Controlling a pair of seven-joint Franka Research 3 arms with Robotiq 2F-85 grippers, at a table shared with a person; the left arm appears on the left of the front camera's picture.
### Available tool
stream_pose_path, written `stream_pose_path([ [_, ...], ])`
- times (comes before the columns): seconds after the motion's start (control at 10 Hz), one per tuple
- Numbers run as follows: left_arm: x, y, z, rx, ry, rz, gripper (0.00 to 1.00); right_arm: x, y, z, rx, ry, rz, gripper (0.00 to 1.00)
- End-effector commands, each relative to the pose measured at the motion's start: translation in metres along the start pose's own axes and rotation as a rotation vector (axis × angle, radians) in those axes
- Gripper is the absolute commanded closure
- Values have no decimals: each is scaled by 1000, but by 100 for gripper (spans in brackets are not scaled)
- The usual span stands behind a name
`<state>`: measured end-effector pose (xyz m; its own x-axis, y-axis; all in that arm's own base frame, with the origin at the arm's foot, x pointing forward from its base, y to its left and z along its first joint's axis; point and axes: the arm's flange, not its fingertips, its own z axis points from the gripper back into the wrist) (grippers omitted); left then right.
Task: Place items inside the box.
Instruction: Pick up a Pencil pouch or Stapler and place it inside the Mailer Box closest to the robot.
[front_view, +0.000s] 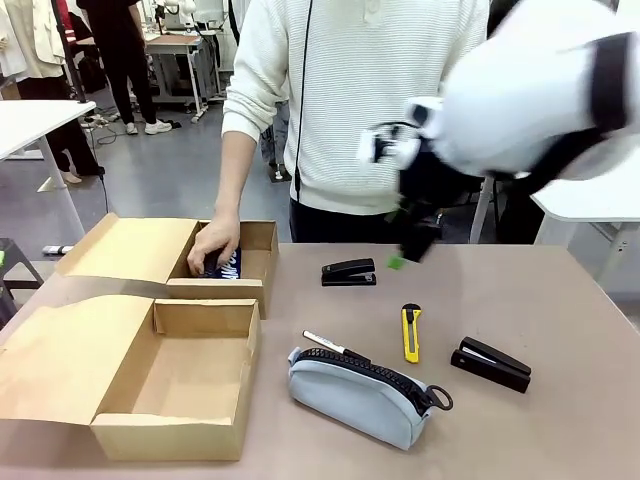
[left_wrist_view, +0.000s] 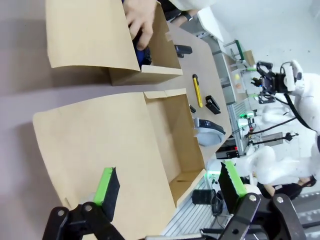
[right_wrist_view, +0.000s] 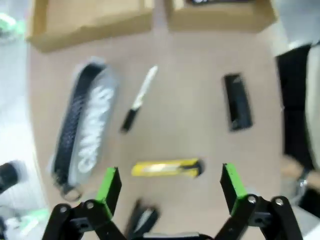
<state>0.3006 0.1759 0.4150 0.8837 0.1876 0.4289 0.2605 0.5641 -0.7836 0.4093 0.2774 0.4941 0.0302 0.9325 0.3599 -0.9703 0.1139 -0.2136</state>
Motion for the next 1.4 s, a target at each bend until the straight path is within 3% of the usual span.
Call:
stream_pose_path([
  [0.0, 0, 0, 0, -21, -19, -21, 0, 37, -23, -47, -197, 104, 21, 0],
  [0.1, 0, 0, 0, -21, -19, -21, 0, 24, -22, -49, -108, 223, 42, 0],
  [0.2, 0, 0, 0, -21, -19, -21, 0, 29, -8, -27, -80, 16, 62, 0],
  [0.3, 0, 0, 0, -21, -19, -21, 0, 29, -8, -27, -80, 16, 62, 0],
  [0.4, 0, 0, 0, -21, -19, -21, 0, 33, -15, -55, -105, 90, 88, 0],
  [0.9, 0, 0, 0, -21, -19, -21, 0, 40, -109, -146, -10, 128, 121, 0],
  [1.3, 0, 0, 0, -21, -19, -21, 0, 27, -154, -197, 70, 164, 128, 0],
])
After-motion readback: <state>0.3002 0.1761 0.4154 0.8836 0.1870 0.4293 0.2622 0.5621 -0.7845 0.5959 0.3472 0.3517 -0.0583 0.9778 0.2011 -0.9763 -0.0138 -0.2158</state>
